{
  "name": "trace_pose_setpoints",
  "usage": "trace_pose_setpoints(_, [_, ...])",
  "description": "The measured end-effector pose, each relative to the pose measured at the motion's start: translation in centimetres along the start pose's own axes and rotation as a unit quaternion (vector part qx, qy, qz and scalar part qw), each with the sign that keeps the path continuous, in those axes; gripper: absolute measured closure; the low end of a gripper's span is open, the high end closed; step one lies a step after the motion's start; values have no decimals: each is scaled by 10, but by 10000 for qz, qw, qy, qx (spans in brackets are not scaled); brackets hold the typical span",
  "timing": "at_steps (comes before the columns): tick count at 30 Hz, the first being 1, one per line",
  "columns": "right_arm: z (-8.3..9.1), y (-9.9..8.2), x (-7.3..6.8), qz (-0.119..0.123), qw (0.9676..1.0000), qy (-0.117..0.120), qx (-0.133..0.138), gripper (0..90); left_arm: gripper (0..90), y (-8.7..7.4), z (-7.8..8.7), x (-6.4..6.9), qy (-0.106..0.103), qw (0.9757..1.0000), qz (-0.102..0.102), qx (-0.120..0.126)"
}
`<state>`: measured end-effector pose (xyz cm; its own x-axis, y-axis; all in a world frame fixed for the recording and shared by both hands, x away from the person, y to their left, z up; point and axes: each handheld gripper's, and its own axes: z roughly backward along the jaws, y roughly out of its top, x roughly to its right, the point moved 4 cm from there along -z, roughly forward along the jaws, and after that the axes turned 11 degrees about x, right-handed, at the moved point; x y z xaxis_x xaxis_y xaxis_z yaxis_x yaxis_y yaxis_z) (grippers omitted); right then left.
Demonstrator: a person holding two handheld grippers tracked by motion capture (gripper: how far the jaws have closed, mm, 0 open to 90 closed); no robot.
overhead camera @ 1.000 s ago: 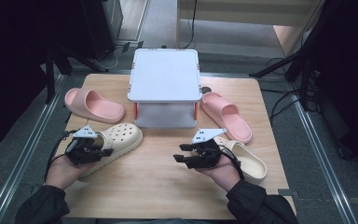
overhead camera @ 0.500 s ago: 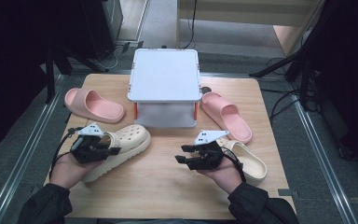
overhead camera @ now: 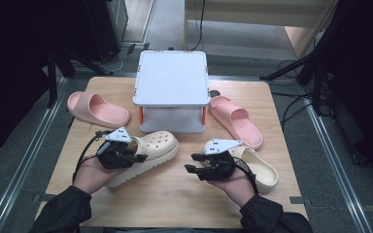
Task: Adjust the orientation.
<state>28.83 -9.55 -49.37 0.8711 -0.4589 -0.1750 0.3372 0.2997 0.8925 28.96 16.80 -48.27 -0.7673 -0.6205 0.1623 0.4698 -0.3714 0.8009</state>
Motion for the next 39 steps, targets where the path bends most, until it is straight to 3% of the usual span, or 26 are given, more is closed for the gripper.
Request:
trace_pose_setpoints(10, [4, -4, -2, -63, 9999, -81, 18, 531, 770, 3, -27, 13, -226, 9996, -56, -179])
trace_pose_setpoints(16, [3, -4, -2, -66, 9999, -100, 25, 531, 767, 0, -31, 16, -345, 9991, -43, -257])
trace_pose_setpoints(26, [0, -4, -3, -90, 9999, -84, 20, 531, 713, -4, -31, 17, -415, 9985, -9, -344])
trace_pose_setpoints(28, [-2, -4, -4, -75, 10000, -59, 29, 531, 645, -5, -32, 18, -444, 9982, -12, -402])
trace_pose_setpoints(30, [-2, -4, -4, -78, 9999, -65, 19, 531, 632, -6, -32, 18, -451, 9981, -36, -419])
trace_pose_setpoints(34, [-3, -3, -4, -82, 9999, -62, 44, 532, 605, -1, -23, 17, -485, 9984, 48, -270])
trace_pose_setpoints(39, [-4, -2, -5, -113, 9999, -77, 50, 548, 576, 1, -13, 17, -485, 9983, 41, -333])
